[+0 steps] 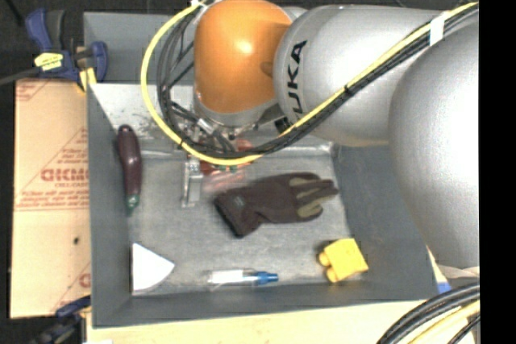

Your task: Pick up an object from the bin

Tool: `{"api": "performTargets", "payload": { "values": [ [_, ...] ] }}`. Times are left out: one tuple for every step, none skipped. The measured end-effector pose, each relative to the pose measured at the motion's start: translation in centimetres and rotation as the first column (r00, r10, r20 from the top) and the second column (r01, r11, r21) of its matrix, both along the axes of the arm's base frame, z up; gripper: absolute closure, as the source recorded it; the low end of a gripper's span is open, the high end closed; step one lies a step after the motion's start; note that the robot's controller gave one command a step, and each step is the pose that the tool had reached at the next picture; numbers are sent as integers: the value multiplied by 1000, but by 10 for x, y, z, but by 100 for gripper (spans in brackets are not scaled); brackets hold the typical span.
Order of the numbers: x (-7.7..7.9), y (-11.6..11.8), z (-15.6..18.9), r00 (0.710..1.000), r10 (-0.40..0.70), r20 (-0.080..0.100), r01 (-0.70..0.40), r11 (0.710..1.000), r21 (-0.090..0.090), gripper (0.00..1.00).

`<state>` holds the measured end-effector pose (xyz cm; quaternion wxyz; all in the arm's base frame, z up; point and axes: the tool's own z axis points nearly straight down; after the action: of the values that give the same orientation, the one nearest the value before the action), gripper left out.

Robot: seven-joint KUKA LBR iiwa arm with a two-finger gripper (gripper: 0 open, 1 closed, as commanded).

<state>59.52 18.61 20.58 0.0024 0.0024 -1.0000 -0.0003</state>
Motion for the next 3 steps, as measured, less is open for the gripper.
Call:
{"api": "performTargets", "payload": {
  "values": [
    [2, -1, 5, 1000, -3, 8, 3, 1000, 1, 0],
    [1, -17, 3, 998, -69, 4, 69, 998, 2, 0],
    [-11, -49, 8, 998, -54, 7, 54, 999, 0, 0]
  ]
}}
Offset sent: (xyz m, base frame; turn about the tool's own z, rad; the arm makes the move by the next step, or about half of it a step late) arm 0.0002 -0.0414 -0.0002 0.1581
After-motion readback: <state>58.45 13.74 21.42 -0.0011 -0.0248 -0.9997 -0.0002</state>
